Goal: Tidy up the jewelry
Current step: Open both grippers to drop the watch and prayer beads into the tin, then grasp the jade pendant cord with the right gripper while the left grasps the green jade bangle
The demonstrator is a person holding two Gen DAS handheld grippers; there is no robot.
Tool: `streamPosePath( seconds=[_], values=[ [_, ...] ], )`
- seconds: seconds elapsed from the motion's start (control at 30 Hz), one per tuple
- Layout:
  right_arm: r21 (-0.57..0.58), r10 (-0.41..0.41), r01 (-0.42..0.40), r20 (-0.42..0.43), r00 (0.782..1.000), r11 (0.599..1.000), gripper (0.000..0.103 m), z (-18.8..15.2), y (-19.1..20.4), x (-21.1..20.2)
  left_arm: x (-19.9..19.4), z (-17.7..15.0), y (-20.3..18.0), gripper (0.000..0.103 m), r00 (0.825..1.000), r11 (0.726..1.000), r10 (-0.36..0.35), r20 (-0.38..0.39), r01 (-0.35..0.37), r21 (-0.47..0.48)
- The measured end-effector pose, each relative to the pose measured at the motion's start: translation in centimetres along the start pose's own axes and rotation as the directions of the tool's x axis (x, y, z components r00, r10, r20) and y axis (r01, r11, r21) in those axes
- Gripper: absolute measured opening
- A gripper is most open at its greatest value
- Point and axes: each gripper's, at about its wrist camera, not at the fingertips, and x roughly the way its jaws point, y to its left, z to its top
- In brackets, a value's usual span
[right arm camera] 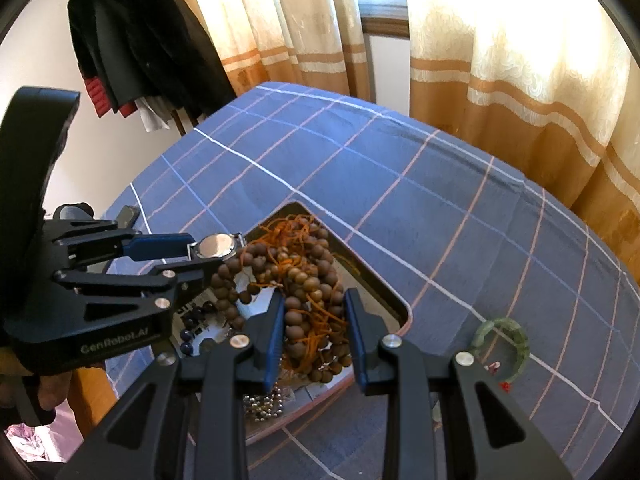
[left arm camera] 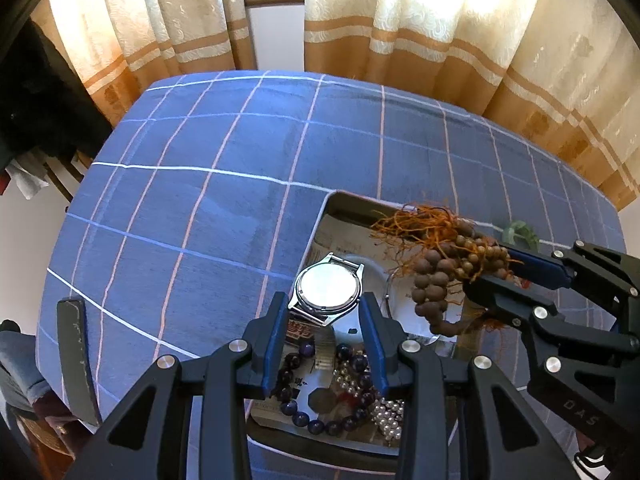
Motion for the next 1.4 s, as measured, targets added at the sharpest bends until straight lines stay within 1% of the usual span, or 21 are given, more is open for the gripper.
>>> streamPosePath(
  seconds=[0.5,0.9,0.97,1.0,1.03,1.07,1.1,1.13,1.17,1.23,1.3,1.4],
  values=[
    [-0.012,-0.011,0.010,-0.061,0.998,1.000,0.031,-0.9,-0.1,2.4,2.3,-0.7,-0.1,0.037,0.999,1.000,0.006,-0.051,-0.005,0.010],
    [-0.032,-0.005,0.002,-0.092,0.996,0.999,0.032,-1.5,0.2,3.4,3.1,-1.0,-0.3,0.038,0.997,1.000,0.013,-0.073,-0.013,0.000],
    [-0.028,0.009,-0.012,-0.094,0.996,1.000,0.040,-1.6,0.2,3.4,3.1,-1.1,-0.3,0.038,0.997,1.000,0.013,-0.079,-0.014,-0.011],
    [-0.029,0.013,-0.015,-0.095,0.995,0.999,0.047,-1.7,0.2,3.4,3.0,-1.1,-0.3,0.039,0.997,1.000,0.005,-0.075,-0.007,-0.018],
    [-0.032,0.005,-0.008,-0.092,0.996,0.999,0.058,-1.7,0.2,3.2,2.7,-1.0,-0.2,0.043,0.998,1.000,0.006,-0.069,-0.008,-0.028],
    [-0.029,-0.007,0.005,-0.084,0.996,1.000,0.062,-1.8,0.0,2.9,2.4,-1.0,-0.1,0.048,0.998,0.999,0.005,-0.064,-0.007,-0.040],
    [-0.023,0.006,-0.007,-0.074,0.997,1.000,0.065,-1.9,-0.2,2.5,1.9,-1.0,0.1,0.056,0.999,0.998,-0.005,-0.050,0.002,-0.062],
    [-0.018,0.009,-0.010,-0.067,0.998,1.000,0.066,-2.0,-0.3,2.0,1.4,-1.0,0.2,0.058,0.999,0.998,-0.002,-0.035,0.000,-0.071],
    [-0.015,0.001,-0.002,-0.058,0.998,1.000,0.070,-2.1,-0.5,1.4,1.0,-1.0,0.2,0.059,1.000,0.997,-0.002,-0.022,0.000,-0.074],
    [-0.006,-0.014,0.014,-0.042,0.999,1.000,0.074,-2.5,-1.1,0.3,0.3,-1.0,0.2,0.067,1.000,0.996,0.003,-0.009,-0.004,-0.084],
    [0.022,-0.027,0.027,-0.025,0.999,0.999,0.074,-3.2,-2.3,-1.0,-0.3,-1.1,-0.1,0.068,1.000,0.996,0.016,0.005,-0.016,-0.090],
    [0.107,-0.079,0.080,-0.016,0.997,0.991,0.074,-4.9,-5.5,-2.9,-0.6,-1.0,-0.8,0.068,1.000,0.996,0.006,0.003,-0.006,-0.094]
  ],
)
